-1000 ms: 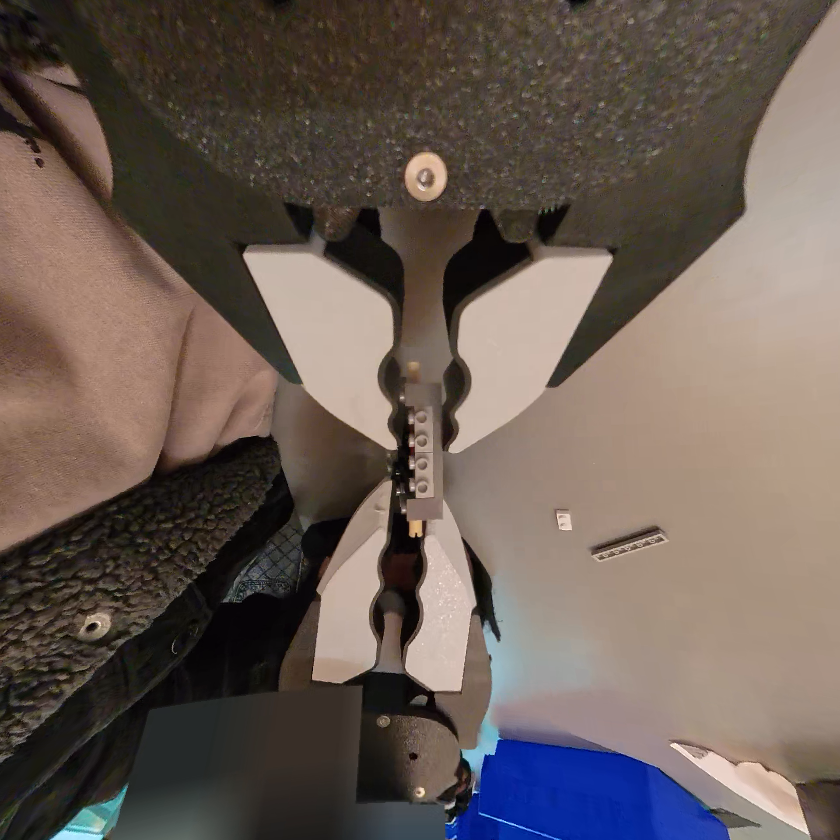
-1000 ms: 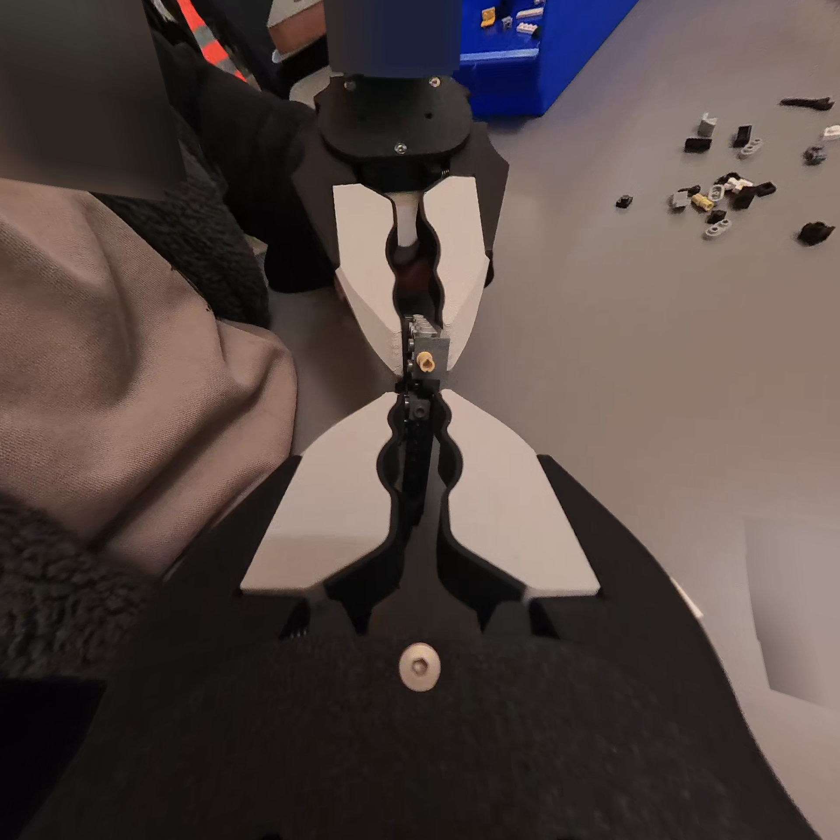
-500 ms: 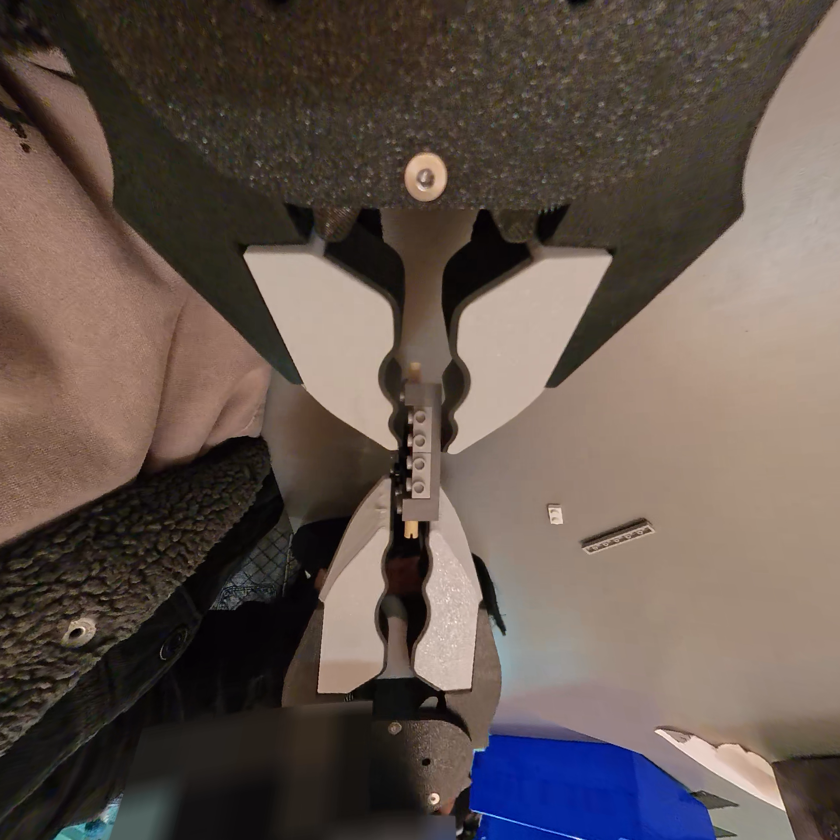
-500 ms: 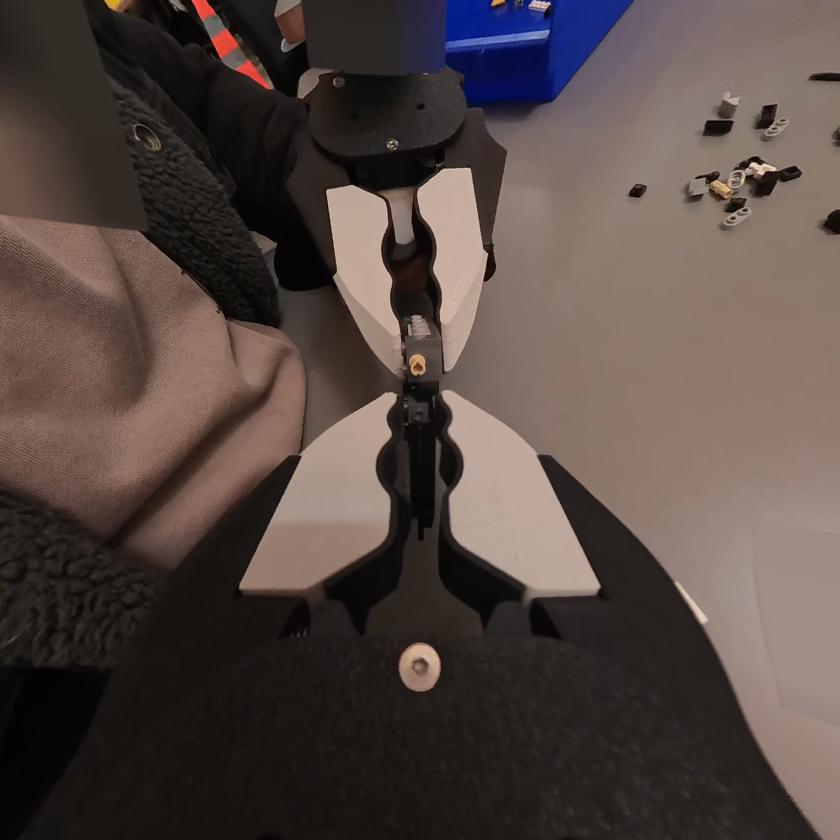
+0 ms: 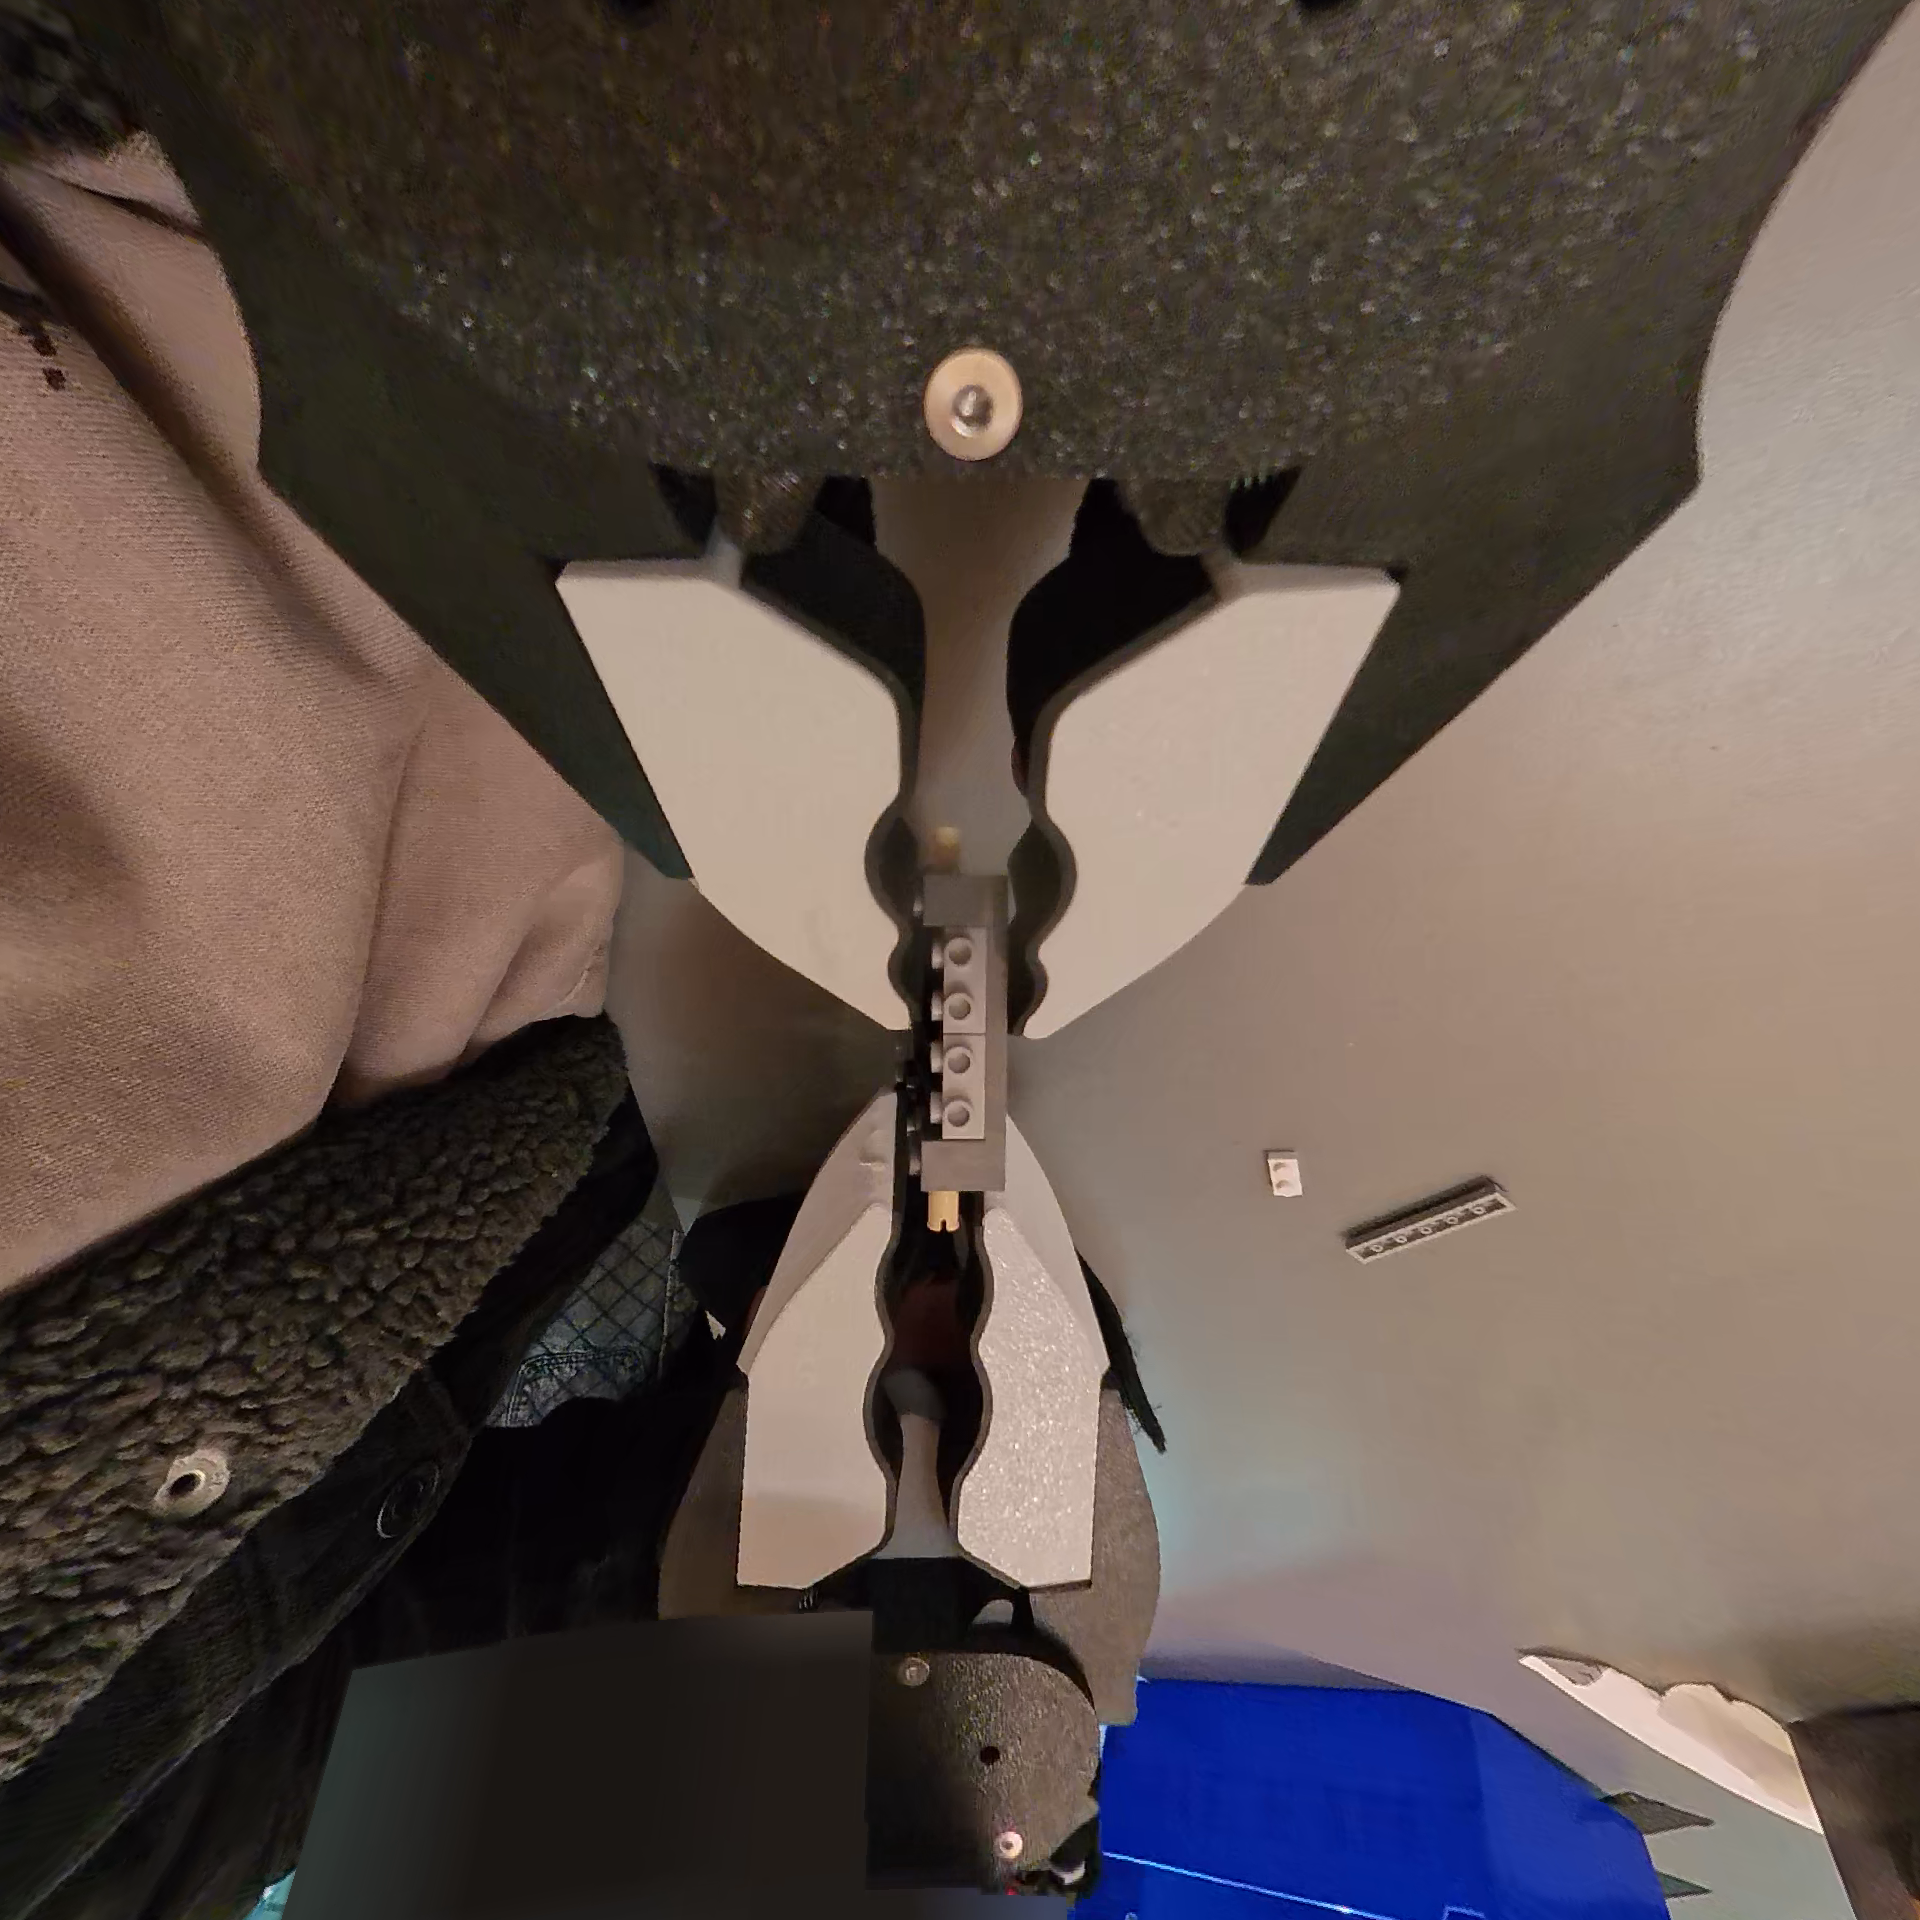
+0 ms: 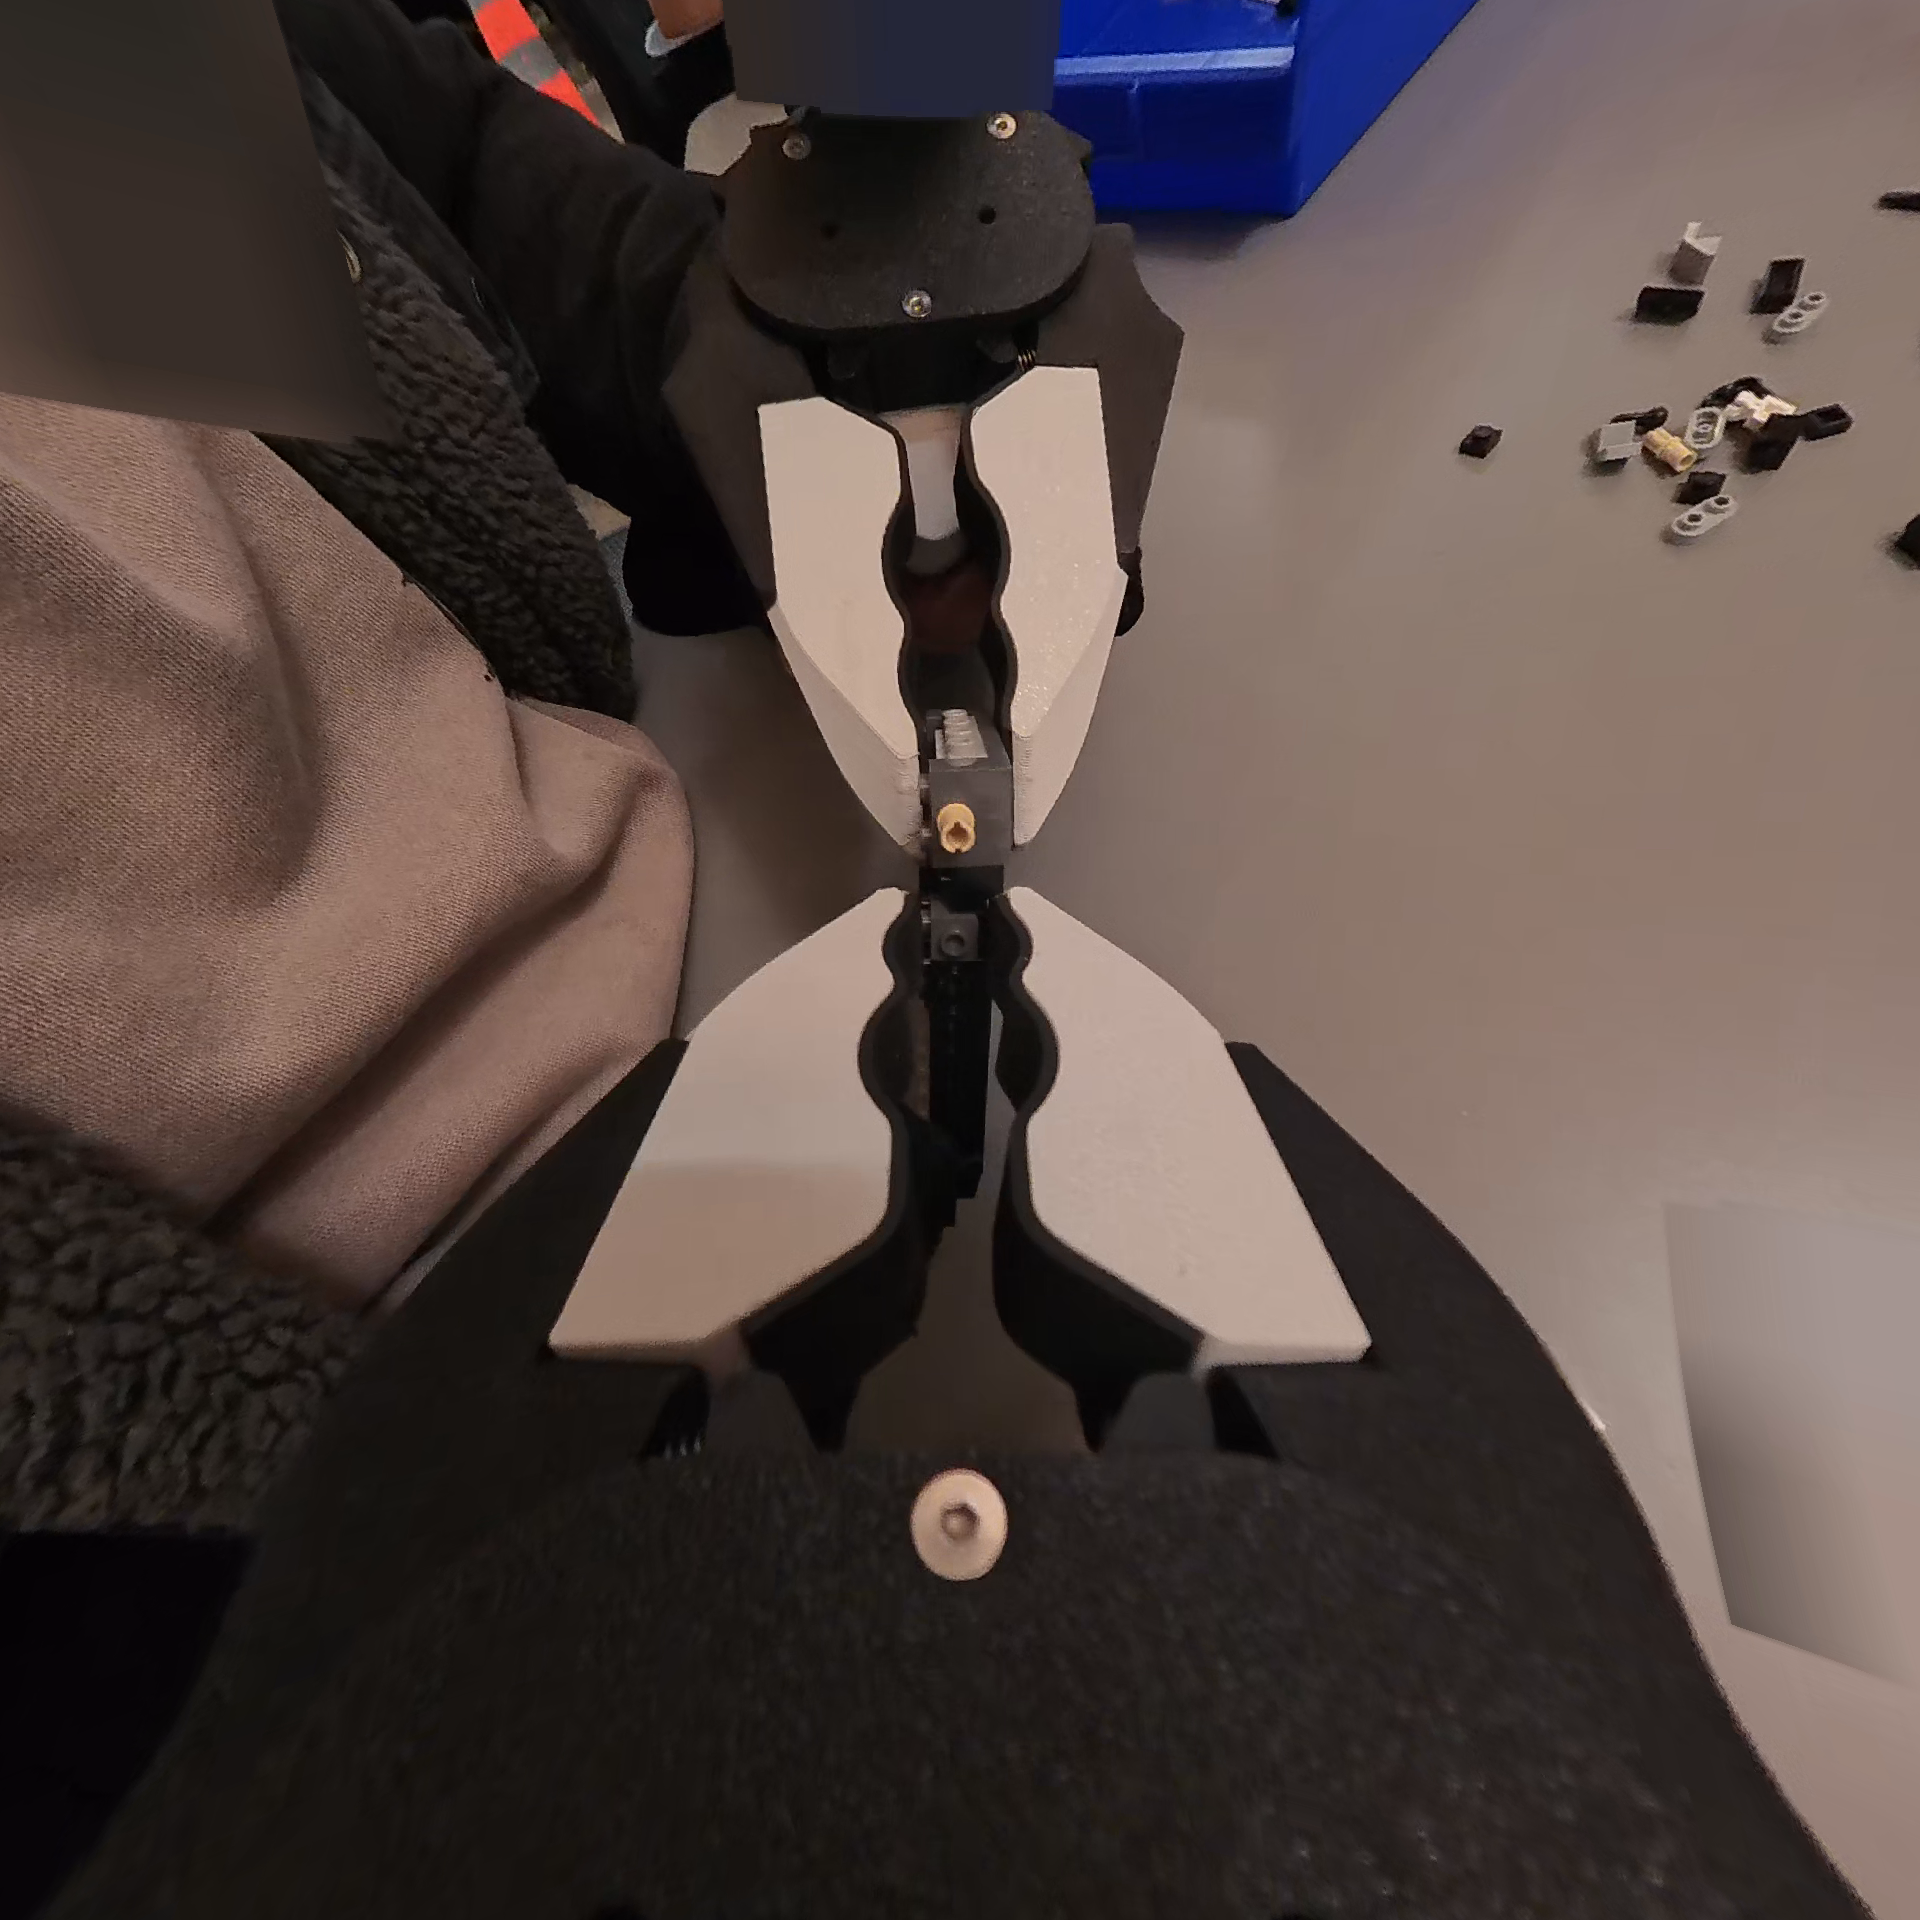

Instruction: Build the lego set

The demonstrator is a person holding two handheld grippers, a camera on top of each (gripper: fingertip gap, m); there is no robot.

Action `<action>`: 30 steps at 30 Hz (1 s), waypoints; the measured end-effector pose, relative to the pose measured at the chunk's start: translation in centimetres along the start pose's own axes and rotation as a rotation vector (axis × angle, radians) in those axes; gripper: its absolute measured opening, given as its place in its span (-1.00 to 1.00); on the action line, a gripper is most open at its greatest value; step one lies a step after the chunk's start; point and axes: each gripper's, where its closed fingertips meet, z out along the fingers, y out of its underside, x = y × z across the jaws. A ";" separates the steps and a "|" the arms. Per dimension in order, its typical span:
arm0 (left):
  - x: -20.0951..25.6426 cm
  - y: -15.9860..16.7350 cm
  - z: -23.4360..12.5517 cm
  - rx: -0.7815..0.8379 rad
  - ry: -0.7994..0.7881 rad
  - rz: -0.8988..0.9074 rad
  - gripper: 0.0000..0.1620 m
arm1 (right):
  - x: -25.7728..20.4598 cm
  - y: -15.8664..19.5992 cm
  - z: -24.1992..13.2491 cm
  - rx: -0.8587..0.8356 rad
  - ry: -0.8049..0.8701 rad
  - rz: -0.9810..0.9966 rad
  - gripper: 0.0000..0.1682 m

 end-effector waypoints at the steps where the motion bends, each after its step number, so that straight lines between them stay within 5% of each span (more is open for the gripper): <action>1: -0.1 0.0 0.0 0.001 0.003 -0.002 -0.84 | 0.0 0.0 0.0 0.001 0.000 0.006 -0.86; 23: 0.3 -0.4 -0.1 0.027 -0.009 0.150 -0.84 | -0.8 -0.2 0.0 0.034 0.075 -0.083 -0.87; 27: -0.3 -1.1 -0.1 0.065 -0.014 0.050 -0.84 | 0.1 -0.9 -0.7 0.086 0.113 -0.018 -0.82; 30: -1.8 -2.0 -0.8 0.136 -0.038 -0.186 -0.84 | 1.7 -1.5 -2.4 0.133 0.224 0.006 -0.50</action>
